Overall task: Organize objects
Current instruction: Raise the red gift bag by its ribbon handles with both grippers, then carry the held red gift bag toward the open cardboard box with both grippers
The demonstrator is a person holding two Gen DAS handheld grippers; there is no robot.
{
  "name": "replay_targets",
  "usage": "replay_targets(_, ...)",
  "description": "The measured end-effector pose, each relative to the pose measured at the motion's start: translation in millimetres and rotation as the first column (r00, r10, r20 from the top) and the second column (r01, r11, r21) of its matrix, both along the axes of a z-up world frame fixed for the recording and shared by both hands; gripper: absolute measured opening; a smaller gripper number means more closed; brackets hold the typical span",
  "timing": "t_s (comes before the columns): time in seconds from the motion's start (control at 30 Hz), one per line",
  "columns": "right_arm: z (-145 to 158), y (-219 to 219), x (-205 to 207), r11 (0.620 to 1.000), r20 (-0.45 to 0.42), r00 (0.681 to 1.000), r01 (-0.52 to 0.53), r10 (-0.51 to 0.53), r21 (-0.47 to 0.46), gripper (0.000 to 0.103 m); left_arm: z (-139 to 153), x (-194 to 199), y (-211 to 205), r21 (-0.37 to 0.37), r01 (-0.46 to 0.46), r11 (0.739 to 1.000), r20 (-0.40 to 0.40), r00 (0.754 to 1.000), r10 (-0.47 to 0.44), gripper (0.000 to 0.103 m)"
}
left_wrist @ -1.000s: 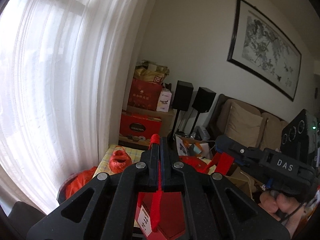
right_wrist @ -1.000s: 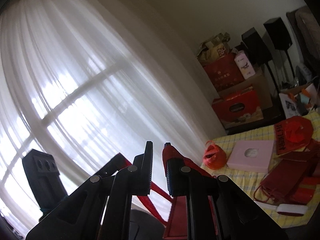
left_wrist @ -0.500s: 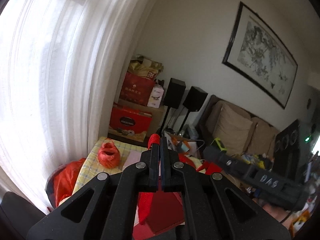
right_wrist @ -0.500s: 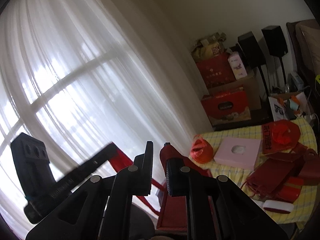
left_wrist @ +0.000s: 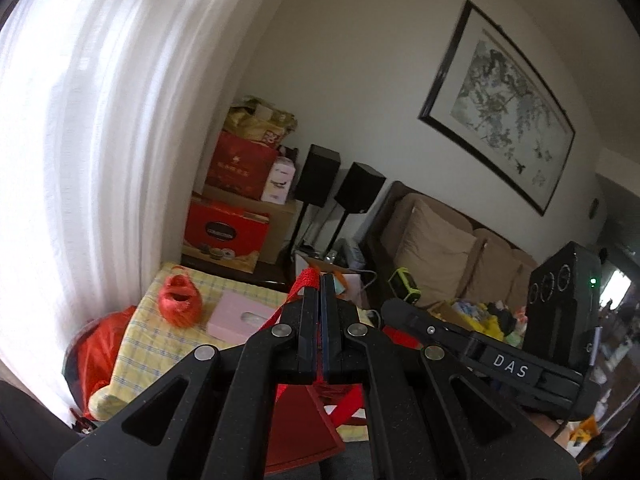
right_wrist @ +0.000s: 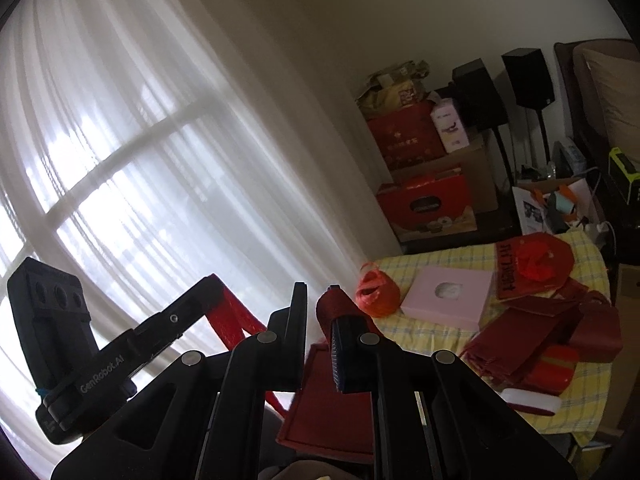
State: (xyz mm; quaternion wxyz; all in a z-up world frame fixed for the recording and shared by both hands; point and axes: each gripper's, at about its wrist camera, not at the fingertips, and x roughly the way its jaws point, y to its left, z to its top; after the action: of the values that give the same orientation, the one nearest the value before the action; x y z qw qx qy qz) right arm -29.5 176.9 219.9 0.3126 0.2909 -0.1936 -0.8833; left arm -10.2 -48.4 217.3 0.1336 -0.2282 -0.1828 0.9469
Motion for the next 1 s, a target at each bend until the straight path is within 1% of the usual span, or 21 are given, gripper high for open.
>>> replay_targets(0.1, 3.1, 8.3, -3.2, 1.0, 0.003, 1.0, 0.021, -0.022, 0.022, 0.011, 4.8, -5.1, 12.0, -0.004, 0.019, 1.0, 0.0, 1.0, -0.019, 0.001)
replay_targets(0.2, 7.0, 17.9, -4.6, 0.987, -0.032, 0.993, 0.113, -0.11, 0.111, 0.01, 8.7, -9.9, 22.5, 0.008, 0.044, 0.999, 0.002, 0.999, -0.044, 0.001)
replay_targets(0.23, 7.4, 22.0, -5.5, 0.984, -0.035, 0.991, 0.129, -0.126, 0.121, 0.01, 9.3, -10.6, 26.1, 0.01, 0.047, 0.999, -0.001, 0.999, -0.047, 0.001)
replay_targets(0.37, 8.8, 41.5, -4.0, 0.98, -0.033, 0.987, 0.161, -0.158, 0.119, 0.008, 10.3, -18.3, 47.8, -0.015, 0.065, 0.998, 0.001, 0.998, -0.065, 0.001)
replay_targets(0.5, 12.1, 55.0, 0.5, 0.981, -0.041, 0.989, 0.149, -0.145, 0.121, 0.008, 7.6, -26.2, 68.2, -0.05, 0.09, 0.995, 0.014, 0.996, -0.09, 0.001)
replay_targets(0.7, 19.4, 67.3, 4.1, 0.976, -0.055, 0.986, 0.163, -0.156, 0.142, 0.008, 8.1, -30.8, 82.7, -0.047, 0.098, 0.994, 0.02, 0.995, -0.098, 0.001)
replay_targets(0.9, 26.7, 86.0, 0.9, 0.974, -0.044, 0.98, 0.198, -0.194, 0.113, 0.008, 17.4, -30.8, 92.1, -0.022, 0.123, 0.992, 0.018, 0.992, -0.123, 0.001)
replay_targets(1.0, 31.5, 95.6, -0.9, 0.969, -0.044, 0.976, 0.217, -0.213, 0.118, 0.008, 24.7, -30.7, 100.0, -0.024, 0.133, 0.991, 0.011, 0.991, -0.133, 0.001)
